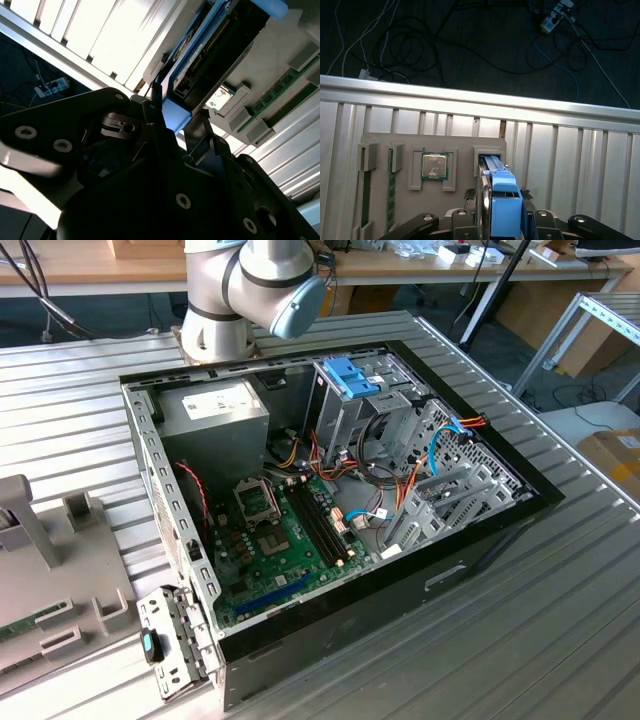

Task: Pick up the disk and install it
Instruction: 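Pick up the disk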

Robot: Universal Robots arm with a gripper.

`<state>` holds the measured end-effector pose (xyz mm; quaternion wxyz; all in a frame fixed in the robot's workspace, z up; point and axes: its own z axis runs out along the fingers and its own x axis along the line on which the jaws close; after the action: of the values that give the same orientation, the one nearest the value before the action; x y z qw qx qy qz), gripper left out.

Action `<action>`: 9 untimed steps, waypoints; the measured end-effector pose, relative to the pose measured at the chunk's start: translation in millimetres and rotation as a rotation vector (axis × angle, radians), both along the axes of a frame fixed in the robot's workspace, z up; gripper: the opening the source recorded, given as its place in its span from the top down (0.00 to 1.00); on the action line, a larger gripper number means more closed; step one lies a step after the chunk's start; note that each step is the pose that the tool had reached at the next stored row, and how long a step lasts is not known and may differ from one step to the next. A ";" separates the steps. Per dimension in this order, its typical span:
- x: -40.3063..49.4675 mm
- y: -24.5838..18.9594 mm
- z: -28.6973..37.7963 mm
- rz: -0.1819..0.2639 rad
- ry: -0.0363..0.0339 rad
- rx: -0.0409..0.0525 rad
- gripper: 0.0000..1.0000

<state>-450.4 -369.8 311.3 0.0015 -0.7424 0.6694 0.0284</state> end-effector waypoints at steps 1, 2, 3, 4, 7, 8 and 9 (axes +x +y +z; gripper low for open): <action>0.0 0.0 0.1 0.000 0.0002 -0.0001 0.55; -0.1 -0.1 0.3 0.000 -0.0006 -0.0003 0.55; -0.3 0.0 0.1 0.000 -0.0099 0.0000 0.55; -0.5 0.0 0.0 0.000 -0.0210 0.0014 0.55; -1.6 0.0 0.2 0.000 -0.0274 0.0019 0.55; -2.3 0.0 0.3 0.000 -0.0281 0.0019 0.55; -3.1 0.0 0.5 0.000 -0.0290 0.0021 0.55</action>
<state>-453.5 -369.8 311.8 0.0120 -0.7427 0.6693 0.0184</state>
